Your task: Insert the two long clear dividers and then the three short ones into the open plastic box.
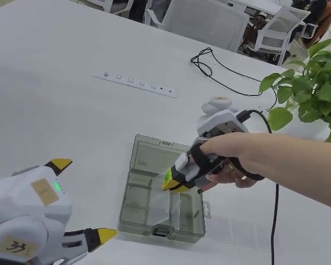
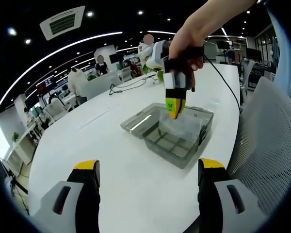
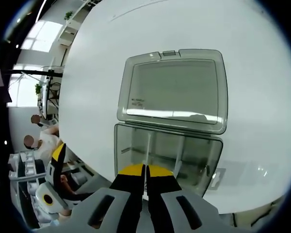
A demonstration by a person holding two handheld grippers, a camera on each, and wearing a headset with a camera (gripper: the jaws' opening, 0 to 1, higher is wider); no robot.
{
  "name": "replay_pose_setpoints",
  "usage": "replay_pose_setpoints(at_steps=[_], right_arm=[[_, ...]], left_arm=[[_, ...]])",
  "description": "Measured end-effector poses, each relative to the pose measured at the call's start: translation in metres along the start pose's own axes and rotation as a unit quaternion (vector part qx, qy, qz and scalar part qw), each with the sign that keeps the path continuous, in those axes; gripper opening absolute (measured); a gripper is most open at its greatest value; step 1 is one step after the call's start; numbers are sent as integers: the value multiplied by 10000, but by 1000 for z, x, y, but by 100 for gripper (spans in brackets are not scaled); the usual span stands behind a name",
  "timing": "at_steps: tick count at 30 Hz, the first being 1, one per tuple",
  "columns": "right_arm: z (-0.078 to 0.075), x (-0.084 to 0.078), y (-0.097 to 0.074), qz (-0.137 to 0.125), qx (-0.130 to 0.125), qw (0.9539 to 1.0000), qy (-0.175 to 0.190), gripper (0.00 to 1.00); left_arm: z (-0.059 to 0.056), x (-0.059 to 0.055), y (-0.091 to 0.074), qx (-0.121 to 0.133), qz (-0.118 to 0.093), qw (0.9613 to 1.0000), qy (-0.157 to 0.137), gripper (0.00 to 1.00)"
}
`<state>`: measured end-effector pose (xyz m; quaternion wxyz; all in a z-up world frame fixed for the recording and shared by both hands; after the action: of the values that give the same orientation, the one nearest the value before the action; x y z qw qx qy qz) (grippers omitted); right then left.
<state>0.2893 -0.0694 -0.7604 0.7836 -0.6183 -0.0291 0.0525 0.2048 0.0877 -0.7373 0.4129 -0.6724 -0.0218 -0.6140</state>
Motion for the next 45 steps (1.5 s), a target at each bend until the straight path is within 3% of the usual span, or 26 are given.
replay_pose_setpoints(at_steps=[14, 24, 36, 45], right_arm=[[1, 0, 2, 69, -69, 9999, -37, 2], [5, -1, 4, 107, -274, 9992, -260, 2], [7, 0, 3, 105, -337, 9986, -401, 3], [14, 2, 2, 120, -632, 9956, -687, 3]], left_arm=[[1, 1, -1, 13, -15, 10000, -6, 84], [1, 0, 0, -2, -15, 10000, -13, 84], [1, 0, 0, -12, -26, 10000, -38, 84], [0, 0, 1, -57, -20, 10000, -33, 83]])
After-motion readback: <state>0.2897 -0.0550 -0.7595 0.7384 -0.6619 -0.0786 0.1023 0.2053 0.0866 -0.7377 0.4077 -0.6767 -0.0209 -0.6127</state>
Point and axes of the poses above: the centre of the closed fingertips' face, and the gripper's own axes: y roughly forward along the fingers, z roughly to its left, x roughly out of its top, the point moved 4 cm from there along -y, roughly backward along the fingers, and after that the axes turned 15 degrees about -x, right-handed, at the moved point
